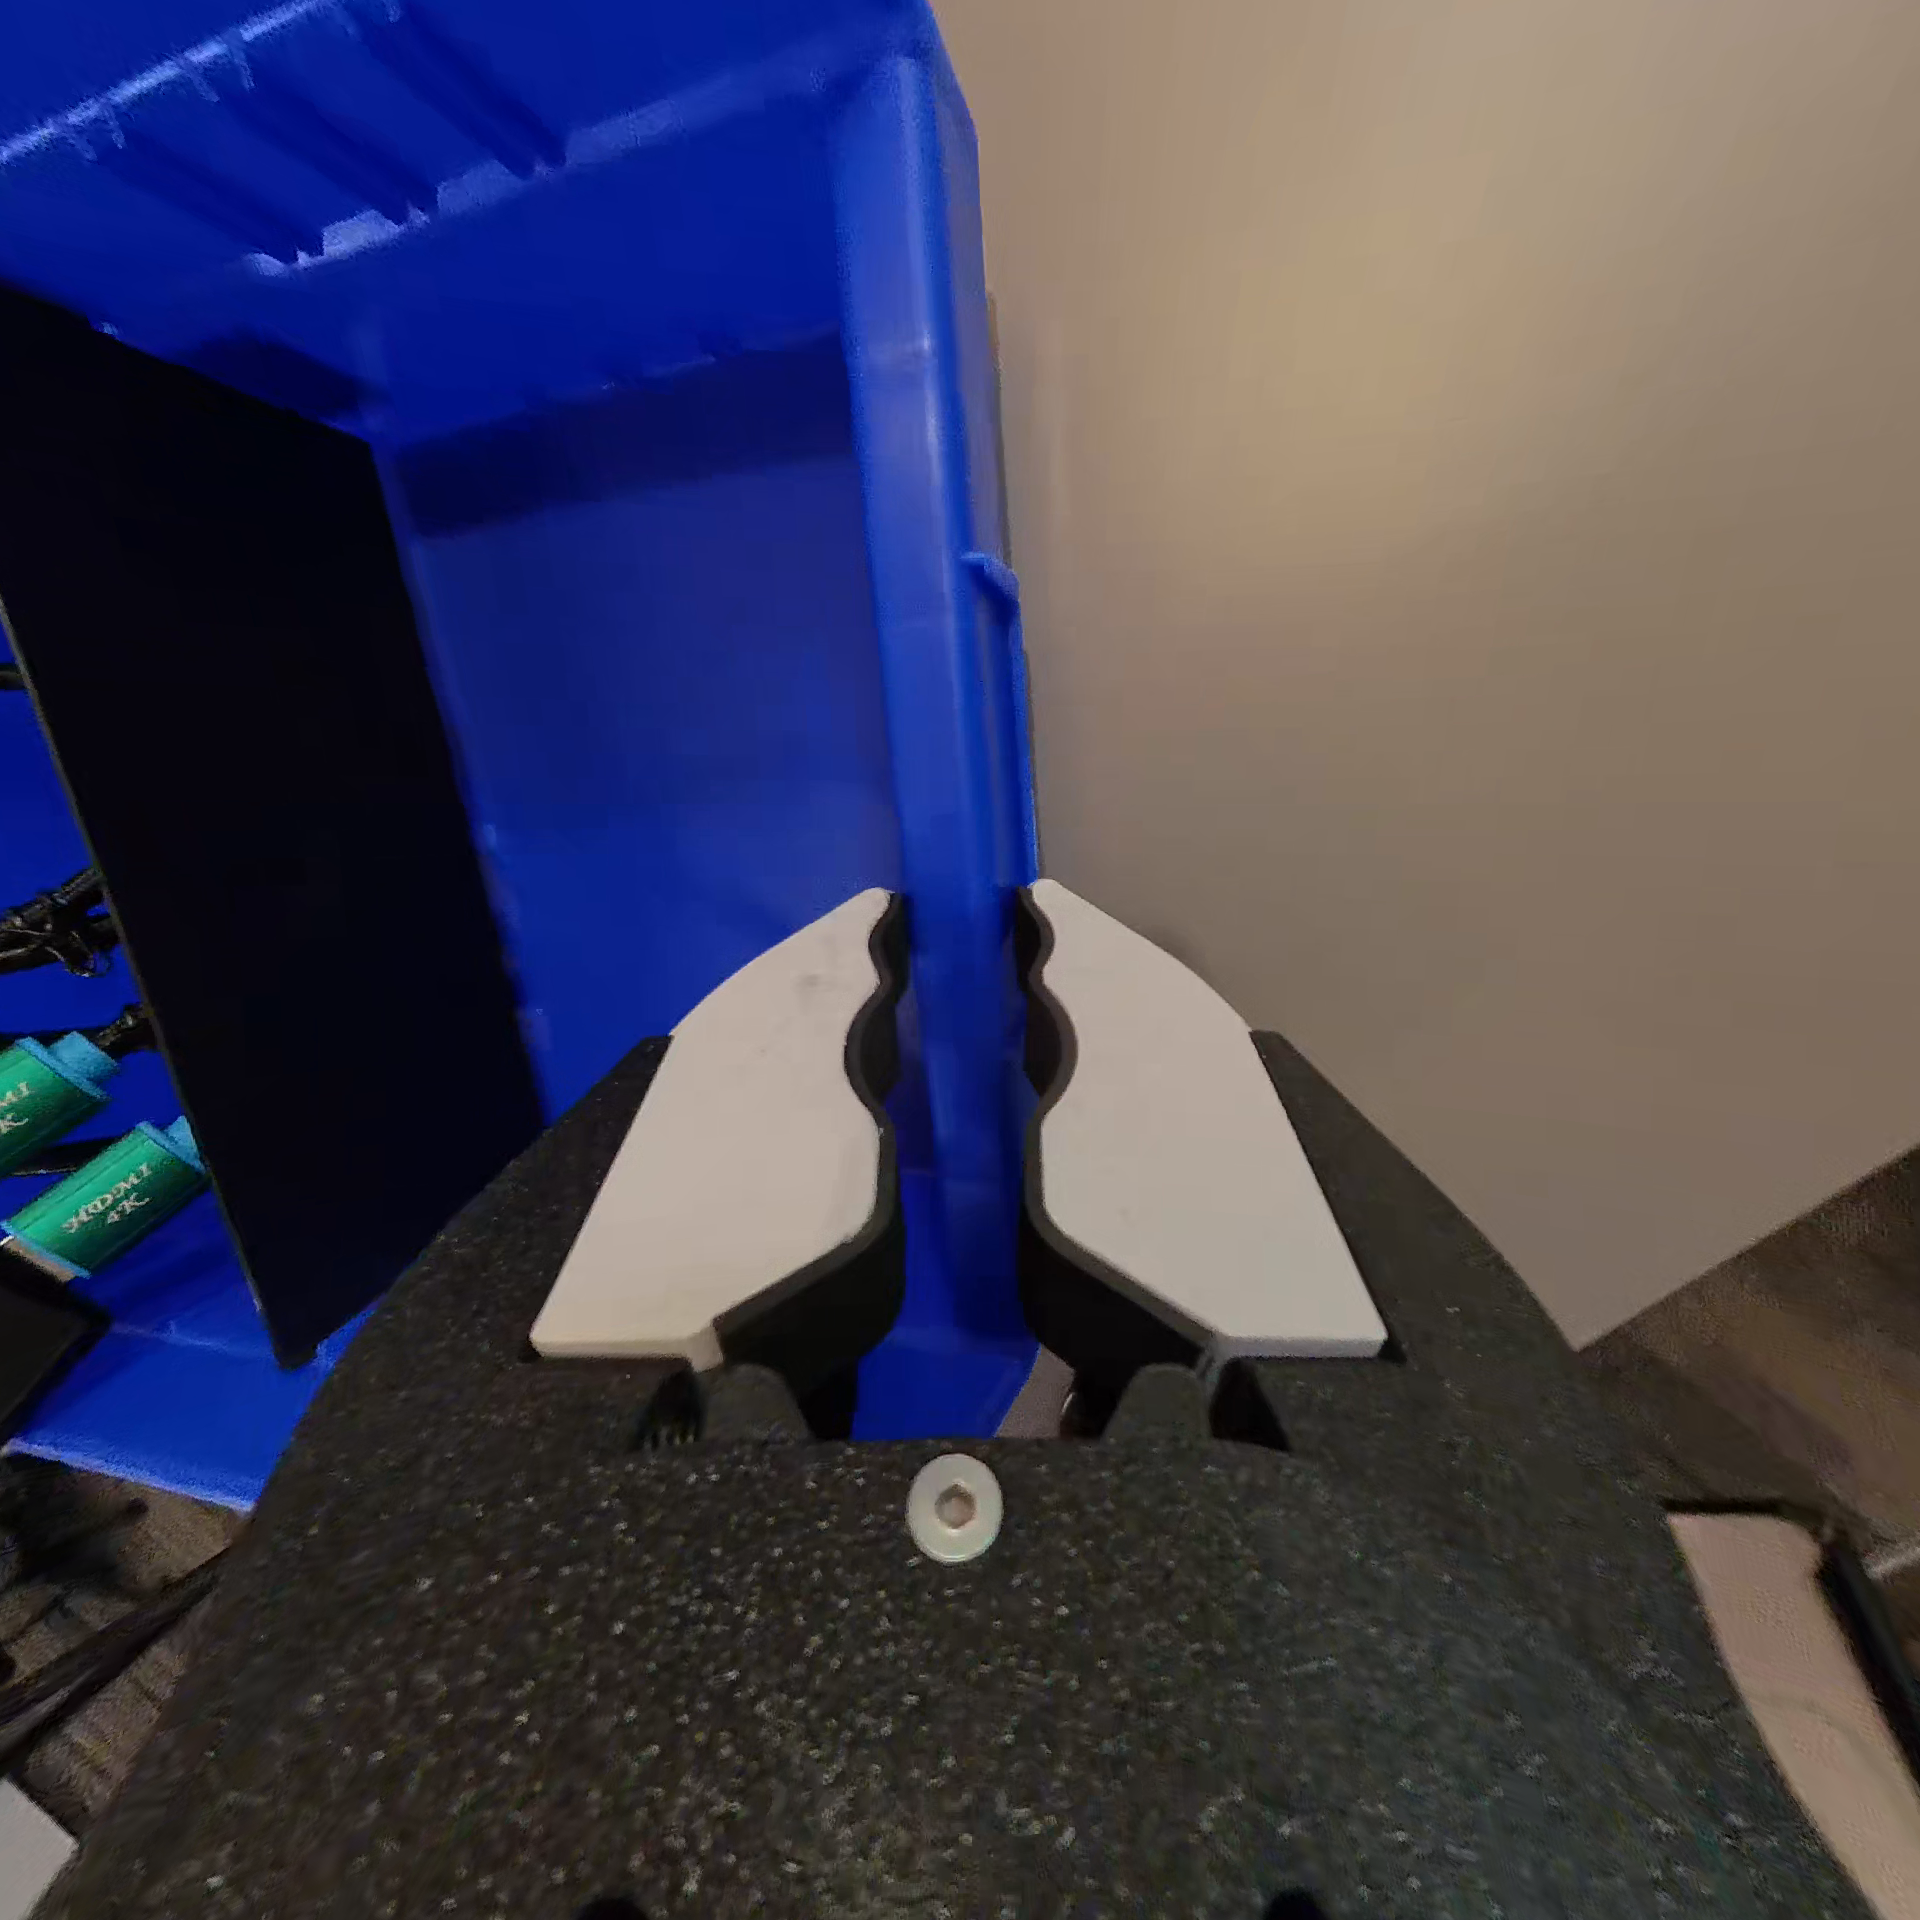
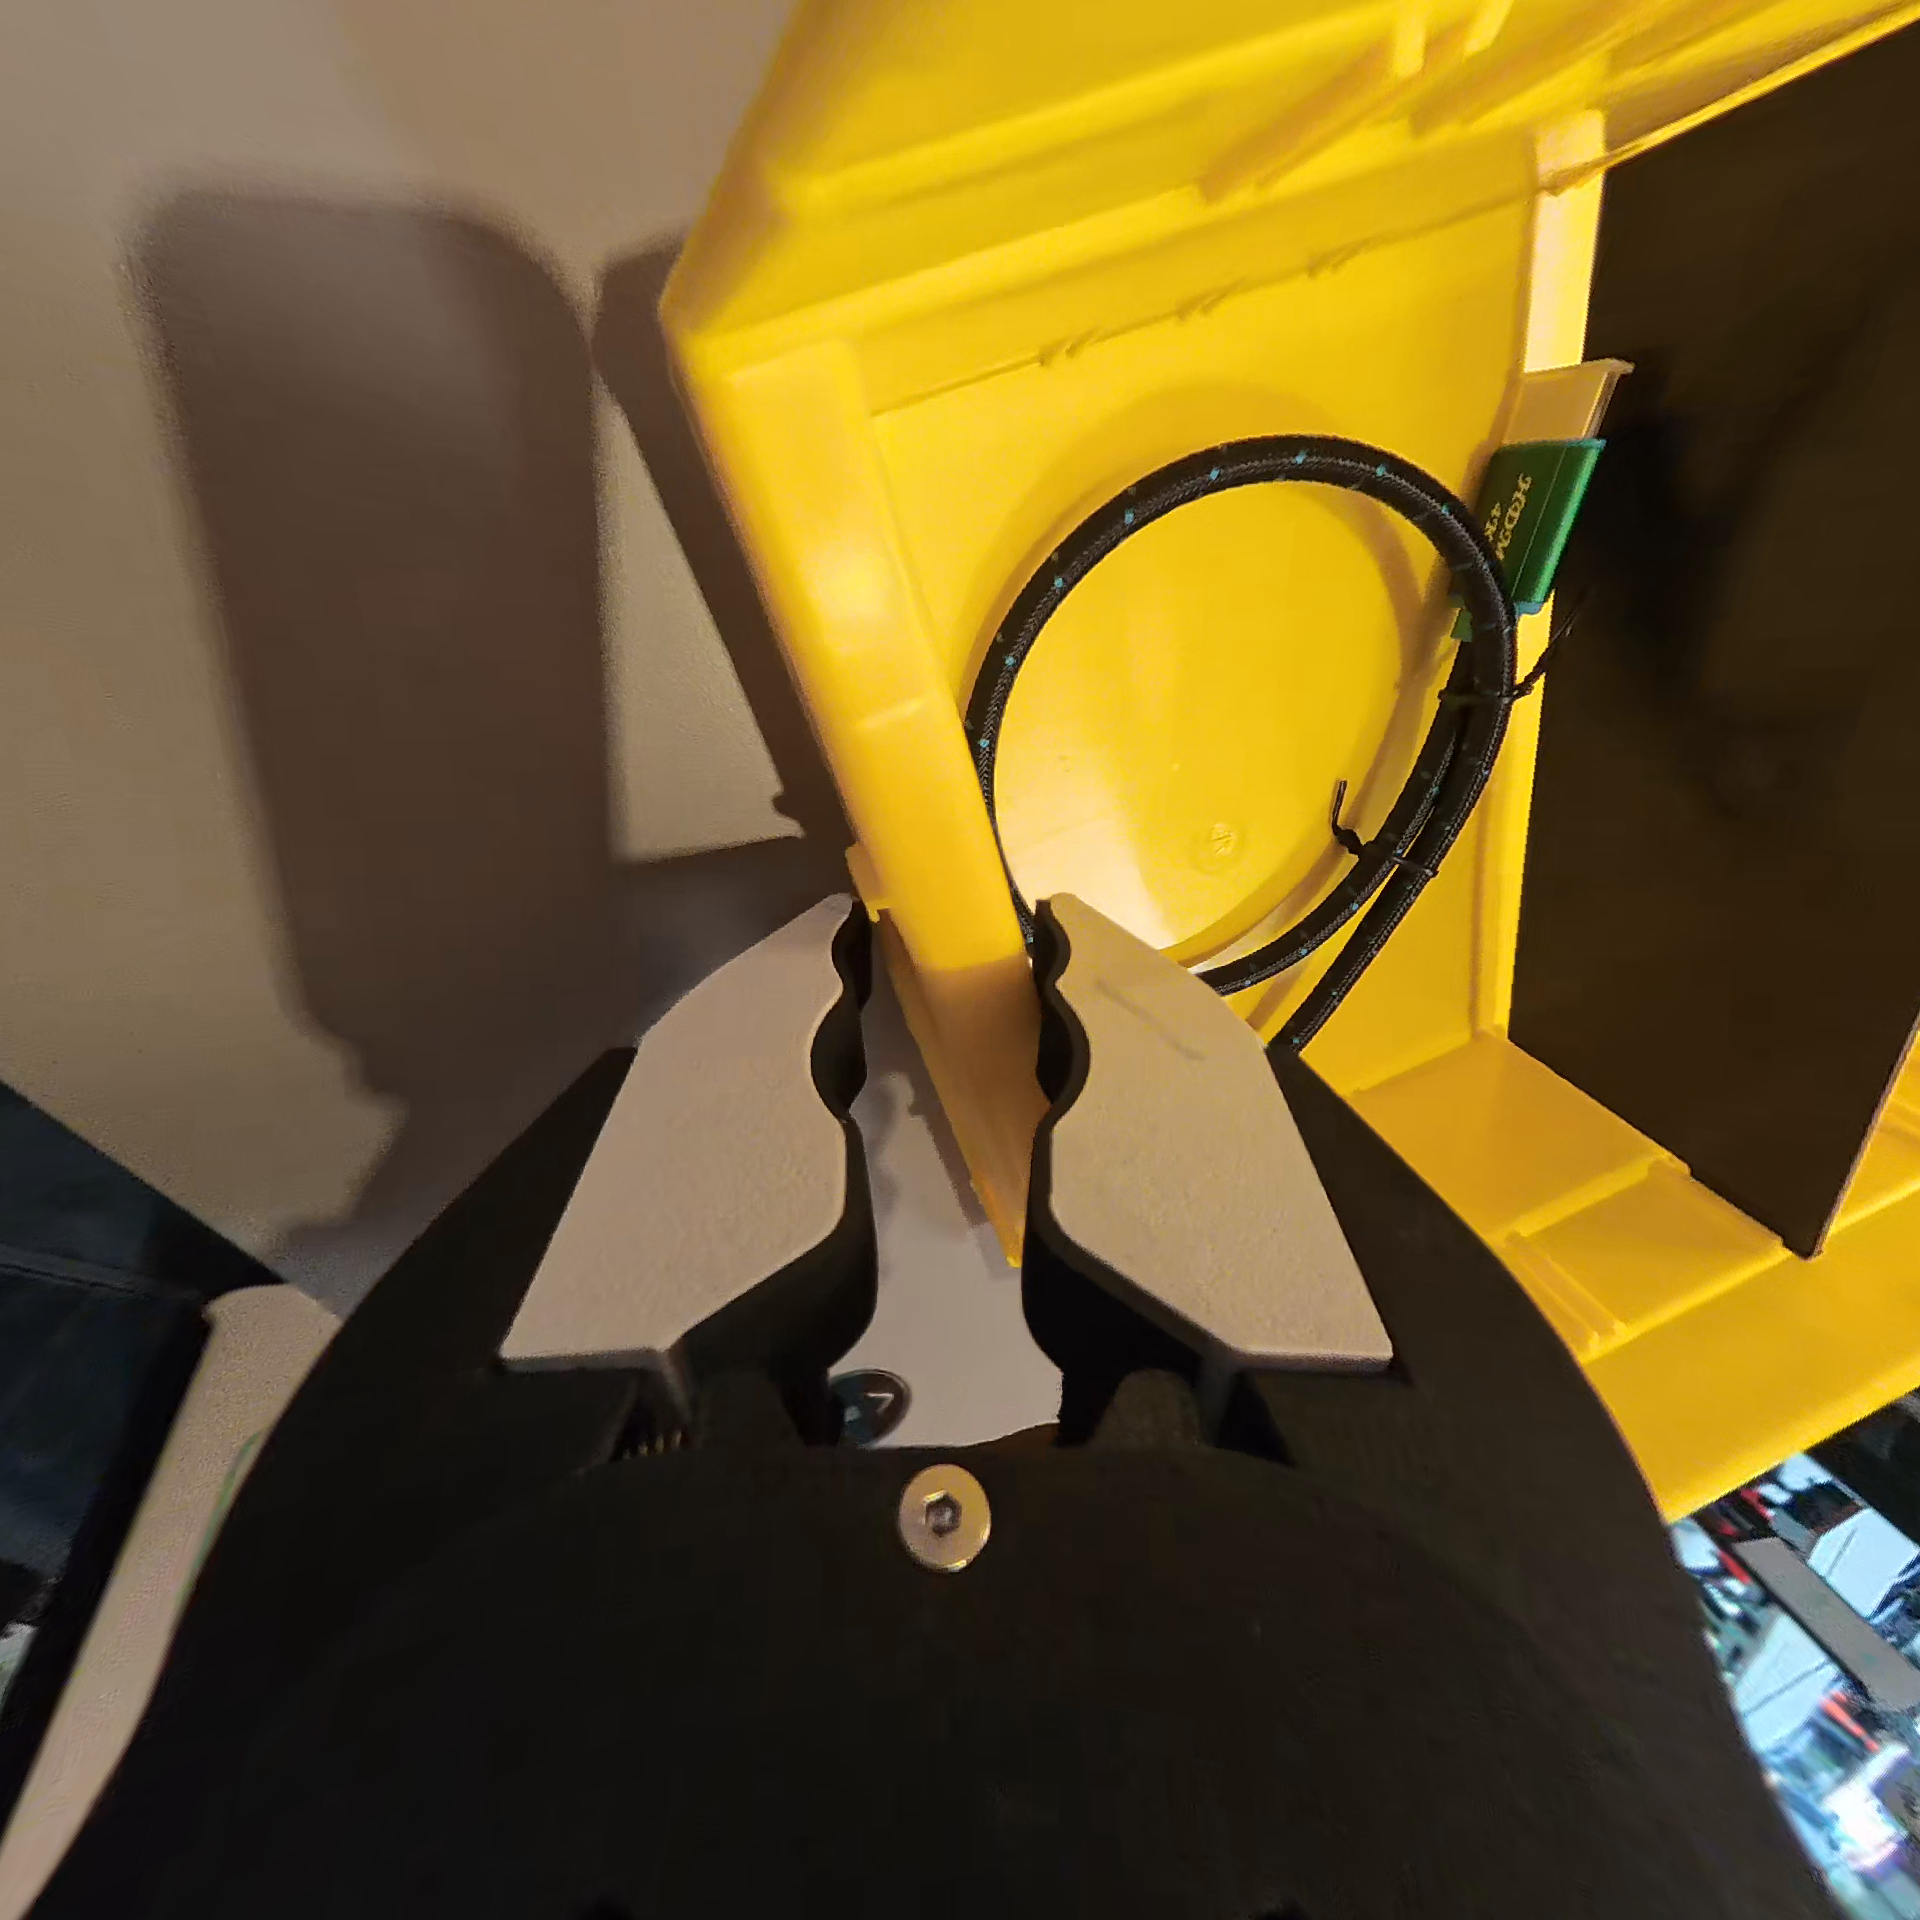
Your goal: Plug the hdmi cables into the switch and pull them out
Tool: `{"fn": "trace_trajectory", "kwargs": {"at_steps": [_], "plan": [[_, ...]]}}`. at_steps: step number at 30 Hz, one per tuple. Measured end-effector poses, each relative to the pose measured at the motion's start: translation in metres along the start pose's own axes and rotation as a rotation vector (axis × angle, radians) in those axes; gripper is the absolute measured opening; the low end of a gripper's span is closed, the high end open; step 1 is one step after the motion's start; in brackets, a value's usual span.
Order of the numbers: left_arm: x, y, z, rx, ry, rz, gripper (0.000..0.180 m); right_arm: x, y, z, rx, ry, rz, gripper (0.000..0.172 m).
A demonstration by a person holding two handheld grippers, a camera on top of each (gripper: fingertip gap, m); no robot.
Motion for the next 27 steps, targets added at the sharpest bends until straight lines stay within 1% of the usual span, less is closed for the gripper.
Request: {"fn": "trace_trajectory", "kwargs": {"at_steps": [3, 6, 11, 17, 20, 21, 22, 23, 24, 25, 26, 27], "plan": [[-0.026, -0.009, -0.011, -0.074, -0.002, 0.044, 0.020, -0.009, 0.010, 0.000, 0.013, -0.027, -0.051, 0.029], [-0.055, -0.023, -0.021, -0.134, -0.040, 0.032, 0.020, -0.018, 0.022, 0.001, 0.017, -0.050, -0.095, 0.030], [-0.102, -0.057, -0.035, -0.136, -0.194, 0.067, 0.021, -0.029, 0.040, 0.002, -0.001, -0.060, -0.141, 0.031], [-0.126, -0.078, -0.040, -0.170, -0.231, 0.064, 0.023, -0.035, 0.052, 0.003, -0.022, -0.053, -0.170, 0.032], [-0.127, -0.080, -0.041, -0.183, -0.220, 0.050, 0.023, -0.036, 0.053, -0.001, -0.059, -0.060, -0.159, 0.034], [-0.127, -0.079, -0.043, -0.179, -0.213, 0.023, 0.024, -0.037, 0.052, -0.006, -0.069, -0.059, -0.142, 0.039], [-0.126, -0.077, -0.048, -0.187, -0.202, -0.015, 0.029, -0.037, 0.048, -0.015, -0.076, -0.051, -0.115, 0.046], [-0.122, -0.074, -0.056, -0.197, -0.168, -0.060, 0.037, -0.038, 0.044, -0.027, -0.090, -0.042, -0.086, 0.049], [-0.113, -0.072, -0.066, -0.206, -0.104, -0.108, 0.040, -0.038, 0.040, -0.041, -0.109, -0.032, -0.062, 0.051], [-0.100, -0.072, -0.077, -0.199, -0.010, -0.155, 0.044, -0.036, 0.035, -0.056, -0.128, -0.014, -0.045, 0.051], [-0.085, -0.077, -0.089, -0.176, 0.100, -0.197, 0.047, -0.031, 0.029, -0.069, -0.143, 0.012, -0.031, 0.050], [-0.071, -0.089, -0.098, -0.122, 0.208, -0.236, 0.050, -0.023, 0.023, -0.079, -0.147, 0.047, -0.018, 0.050]]}}
Point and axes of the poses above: each gripper's, where its closed fingertips meet, z out along the fingers, x out of its top, y = z × x across the jaws, the point moved 1 cm from there along -z, back along the fingers, and after that the axes turned 12 degrees about y, right-handed, at the moved point
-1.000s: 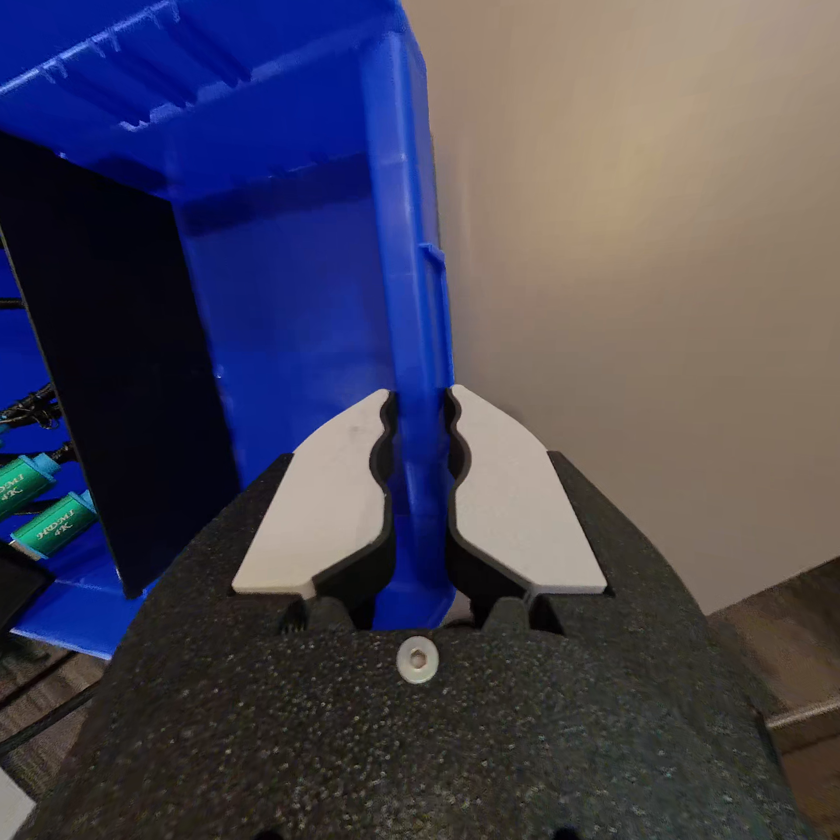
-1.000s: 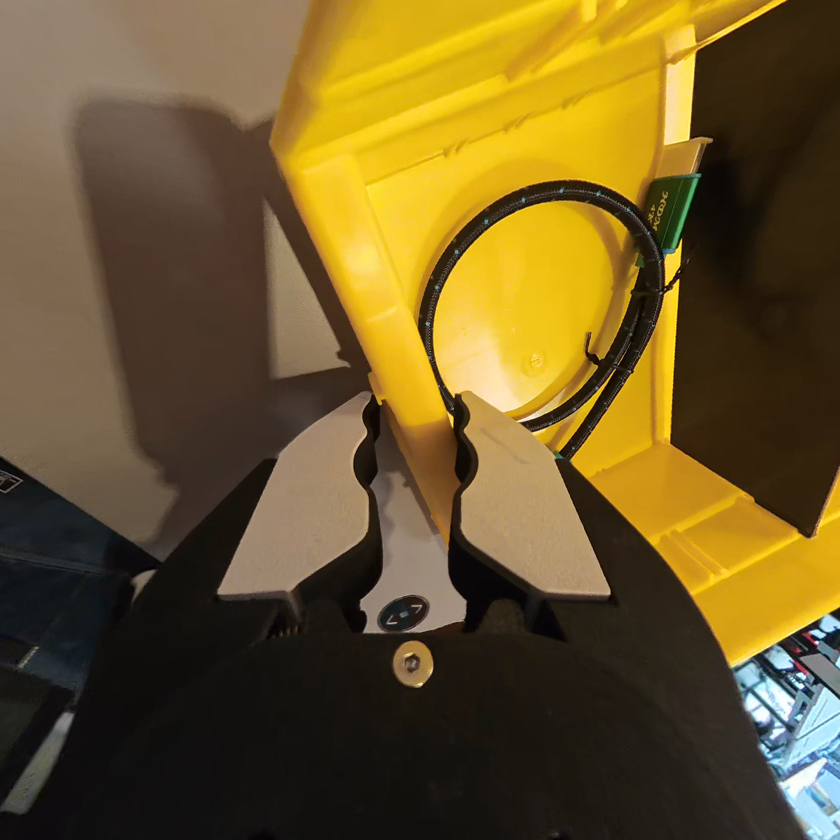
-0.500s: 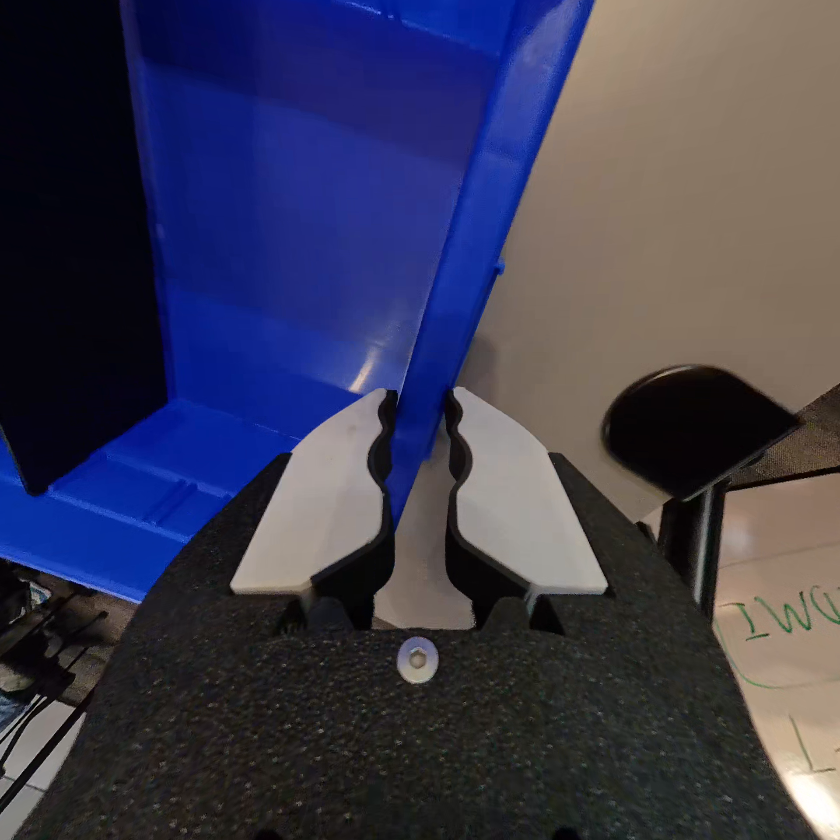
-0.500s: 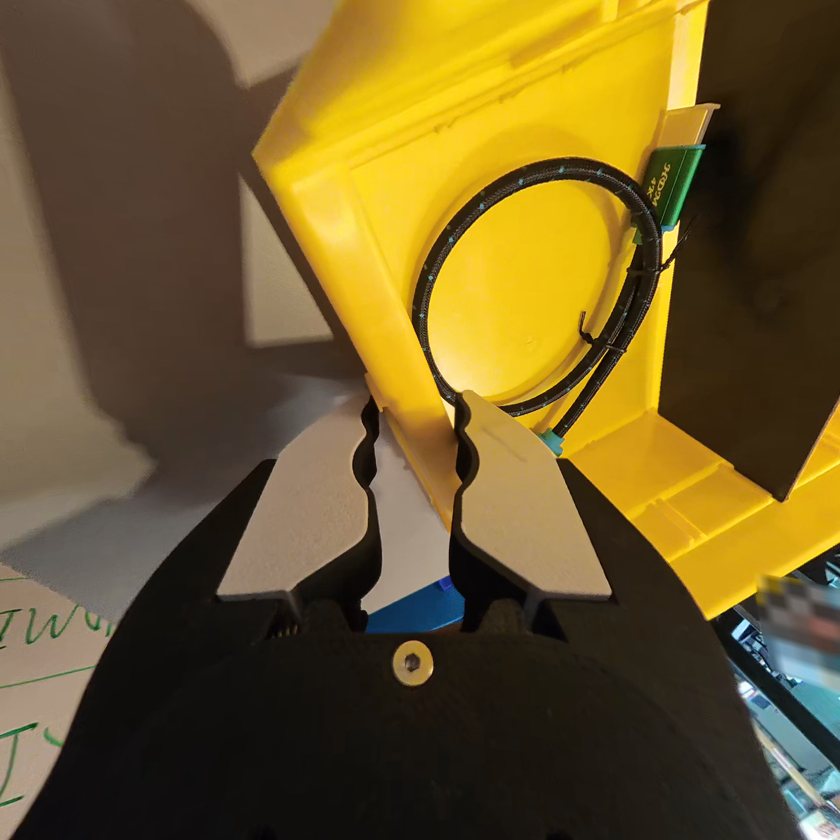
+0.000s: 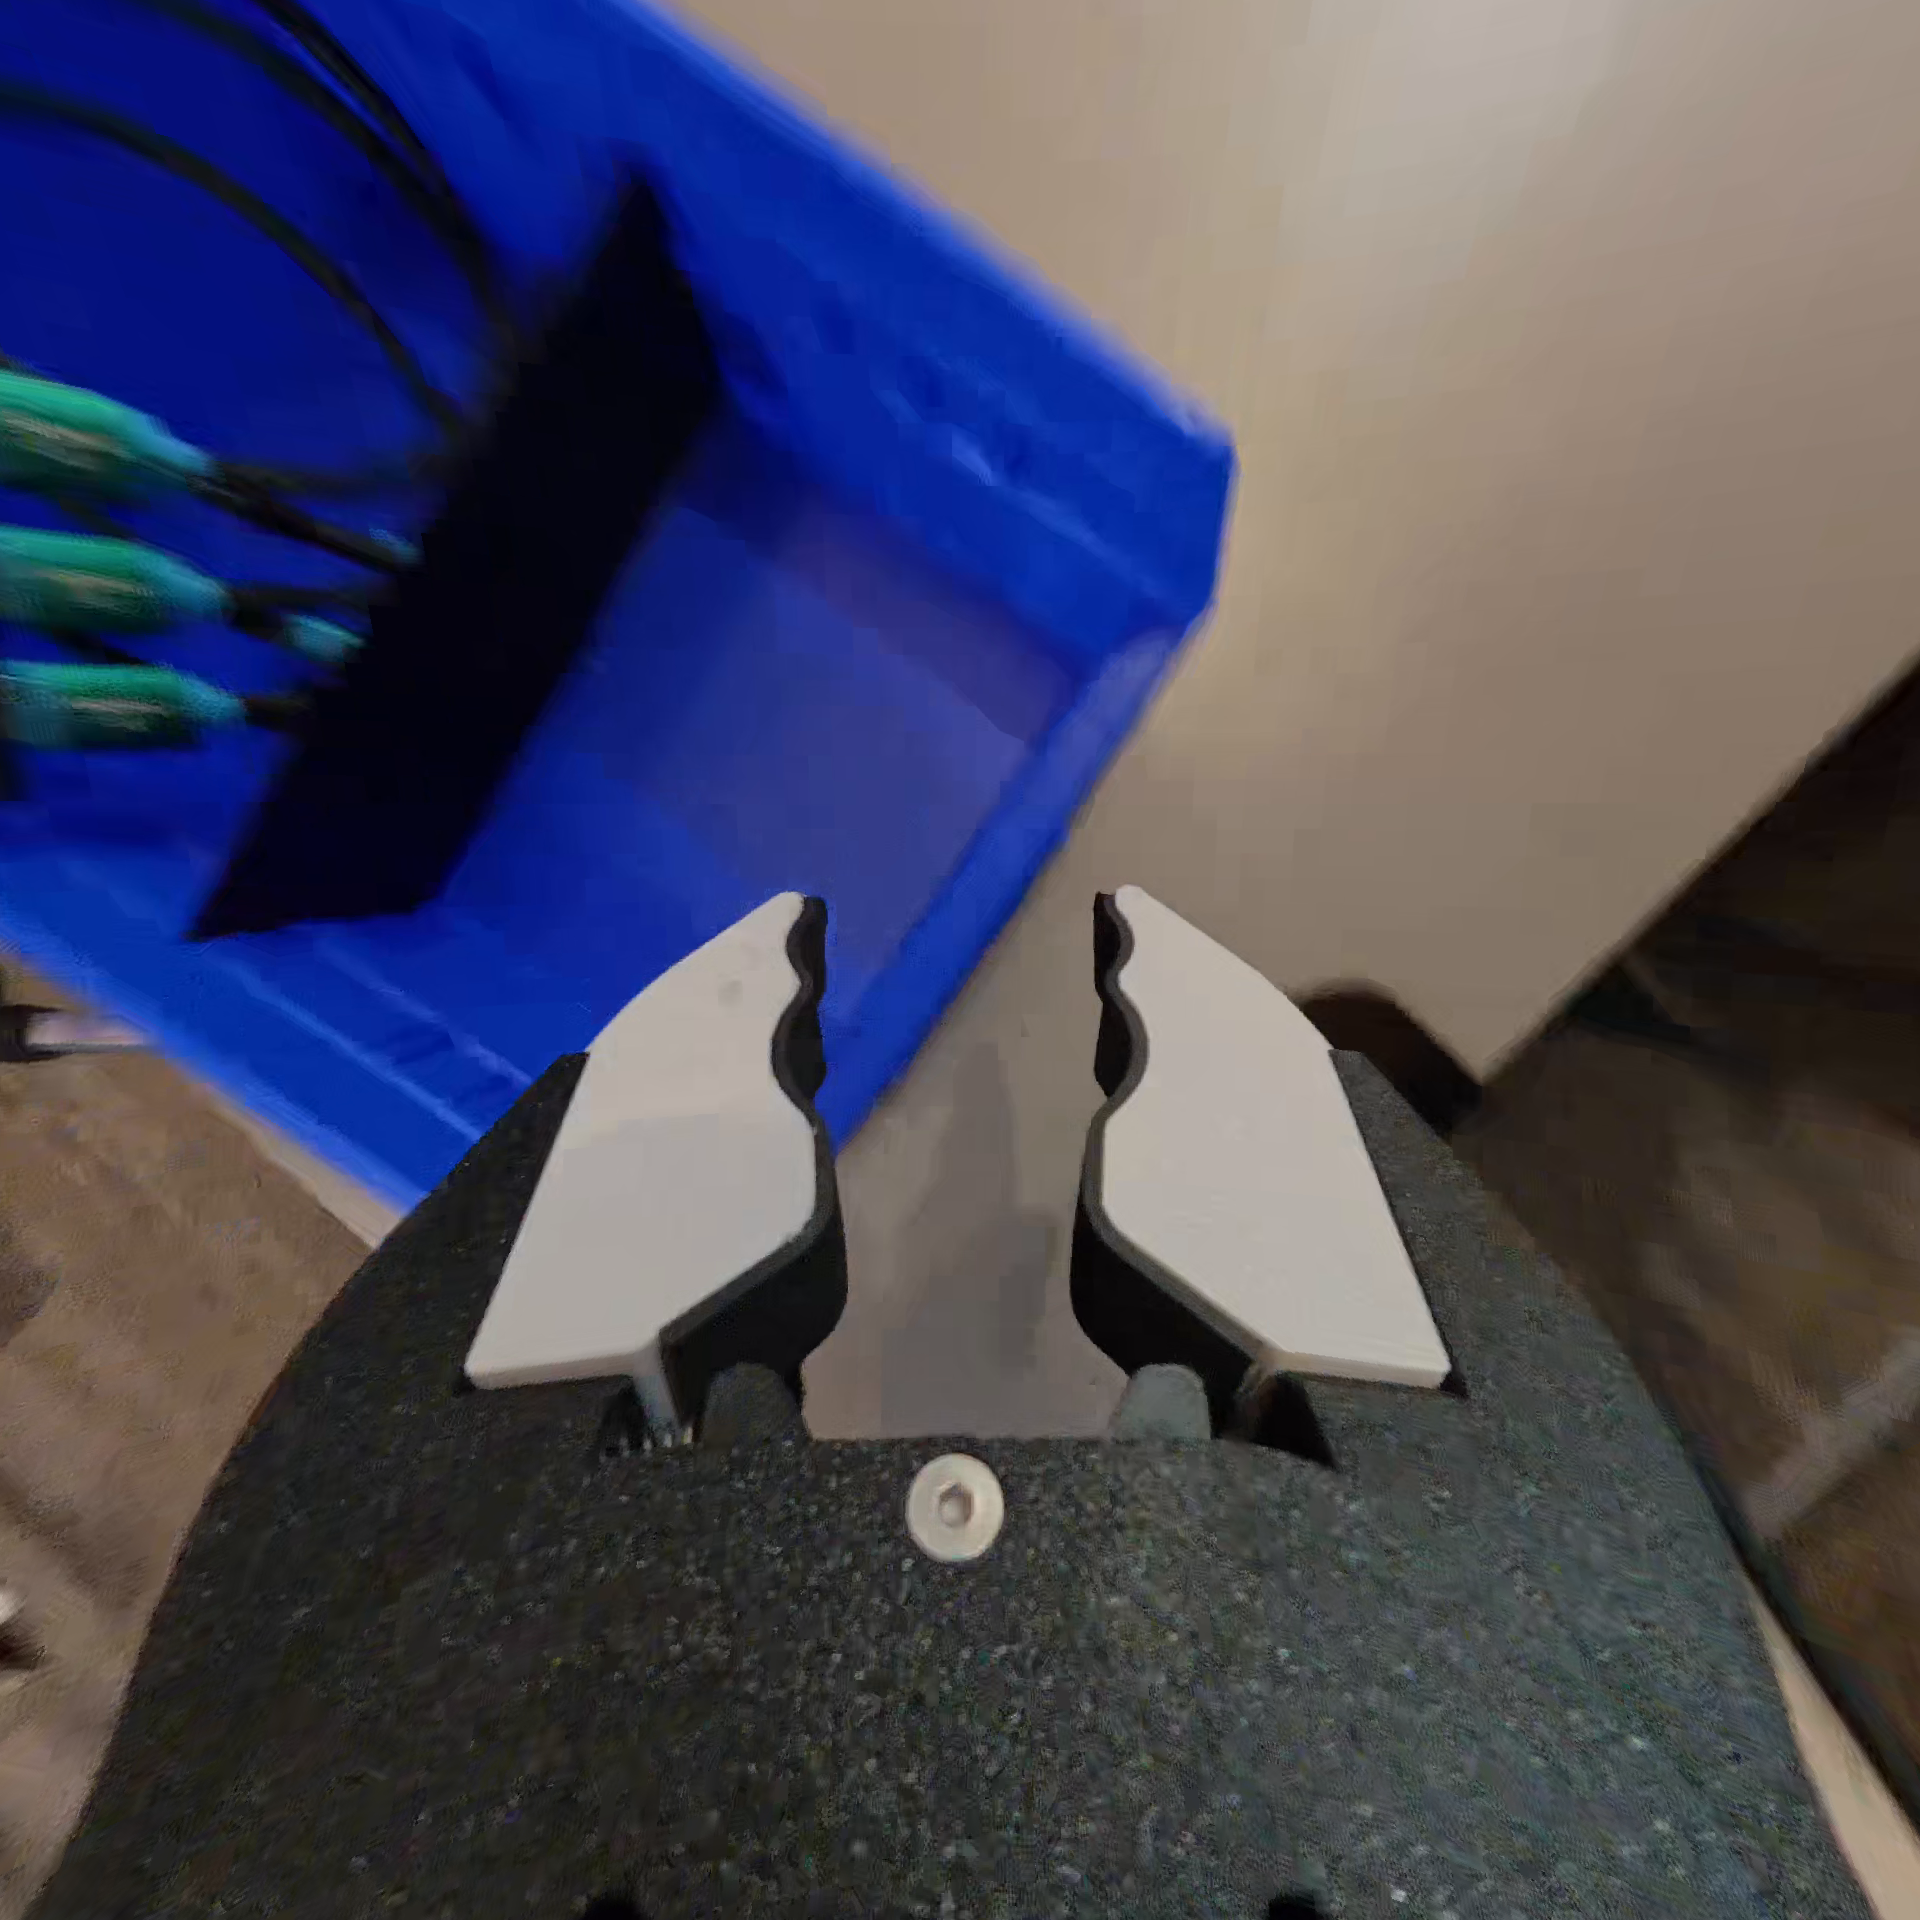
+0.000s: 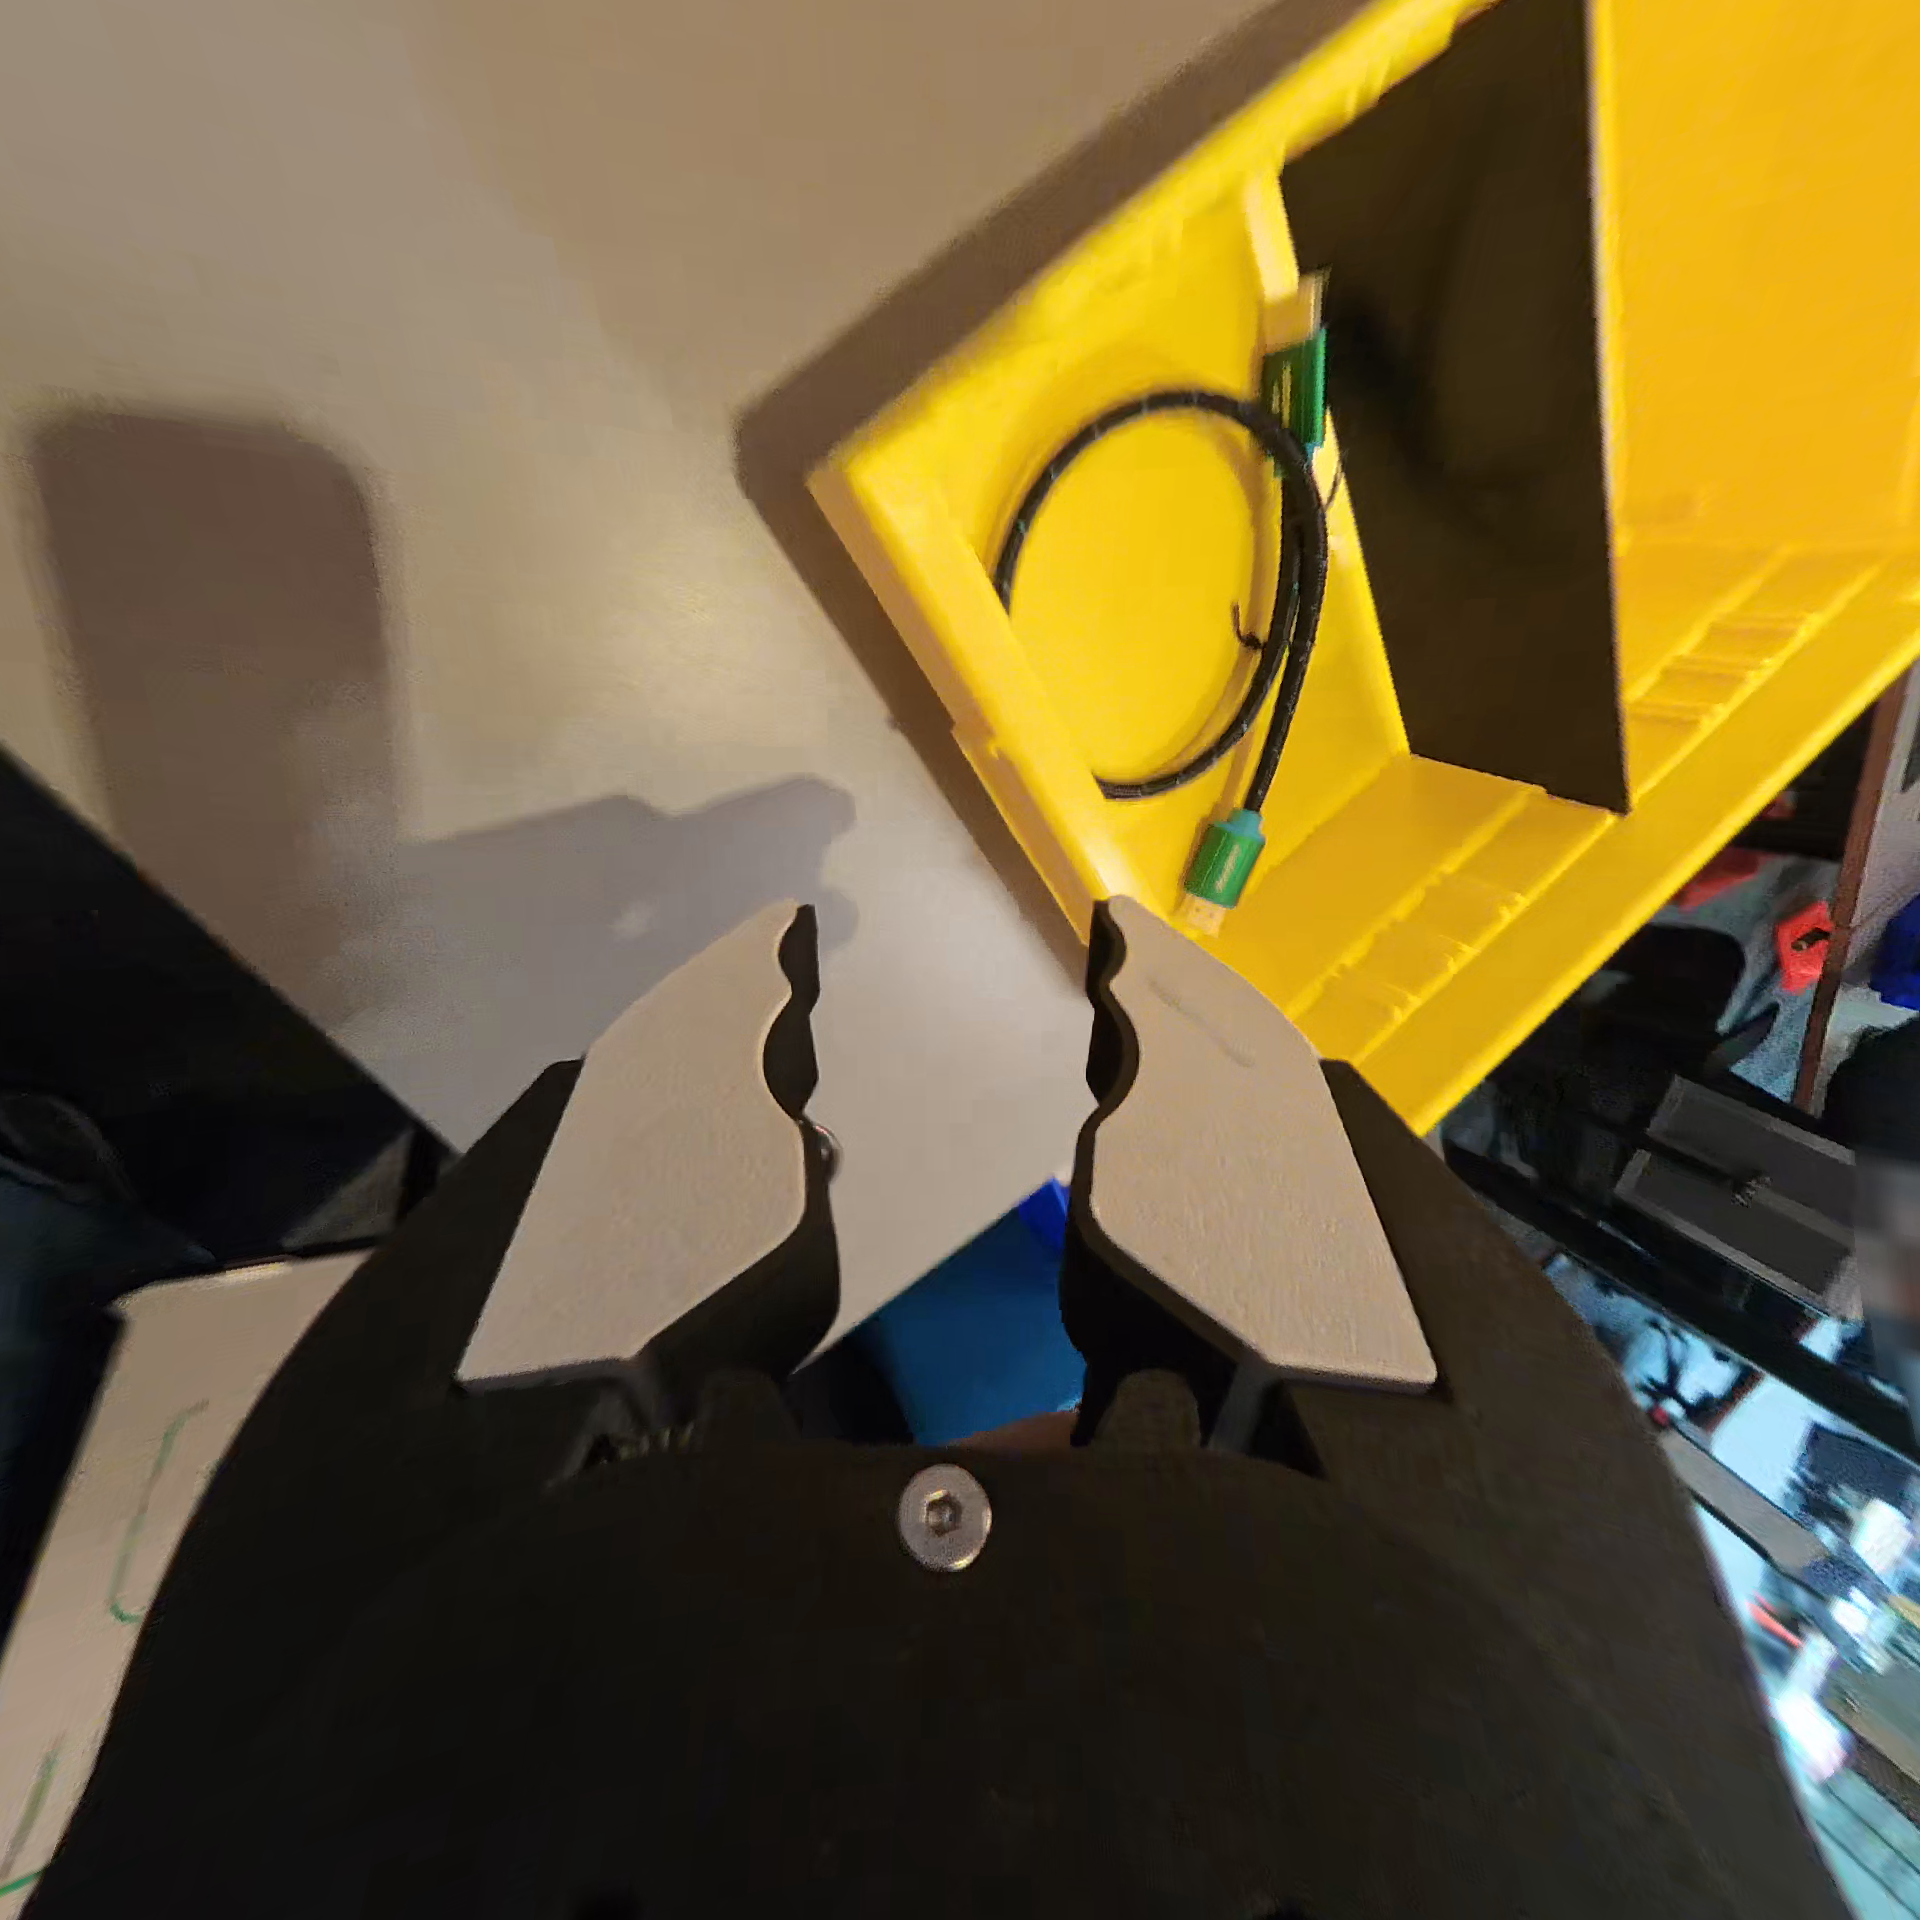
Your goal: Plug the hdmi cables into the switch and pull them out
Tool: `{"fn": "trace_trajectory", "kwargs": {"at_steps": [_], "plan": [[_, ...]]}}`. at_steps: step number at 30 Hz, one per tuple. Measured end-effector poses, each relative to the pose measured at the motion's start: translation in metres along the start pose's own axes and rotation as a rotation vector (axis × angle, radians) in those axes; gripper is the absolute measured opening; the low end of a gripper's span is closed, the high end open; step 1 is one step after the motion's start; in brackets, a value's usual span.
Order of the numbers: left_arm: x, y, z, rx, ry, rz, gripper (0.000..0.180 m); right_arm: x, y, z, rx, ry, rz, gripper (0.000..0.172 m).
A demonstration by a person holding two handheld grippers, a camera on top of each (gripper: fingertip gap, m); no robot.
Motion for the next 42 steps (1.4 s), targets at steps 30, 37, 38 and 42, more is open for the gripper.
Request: {"fn": "trace_trajectory", "kwargs": {"at_steps": [30, 37, 38, 42], "plan": [[0.072, -0.243, 0.045, 0.642, 0.503, -0.778, 0.038, 0.174, -0.093, 0.122, 0.303, 0.584, 0.271, 0.037], [0.082, -0.230, 0.021, 0.654, 0.567, -0.741, 0.031, 0.174, -0.091, 0.124, 0.312, 0.581, 0.293, 0.037], [0.085, -0.227, 0.016, 0.658, 0.571, -0.730, 0.025, 0.174, -0.091, 0.124, 0.316, 0.580, 0.295, 0.037], [0.102, -0.215, -0.006, 0.697, 0.576, -0.631, 0.026, 0.173, -0.091, 0.124, 0.332, 0.577, 0.304, 0.036]]}}
Point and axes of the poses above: each gripper's, where its closed fingertips meet, z out along the fingers, x out of its top, y = z × x across the jaws, the point moved 1 cm from there along -z, back along the fingers, and after that the axes turned 12 degrees about y, right-handed, at the moved point
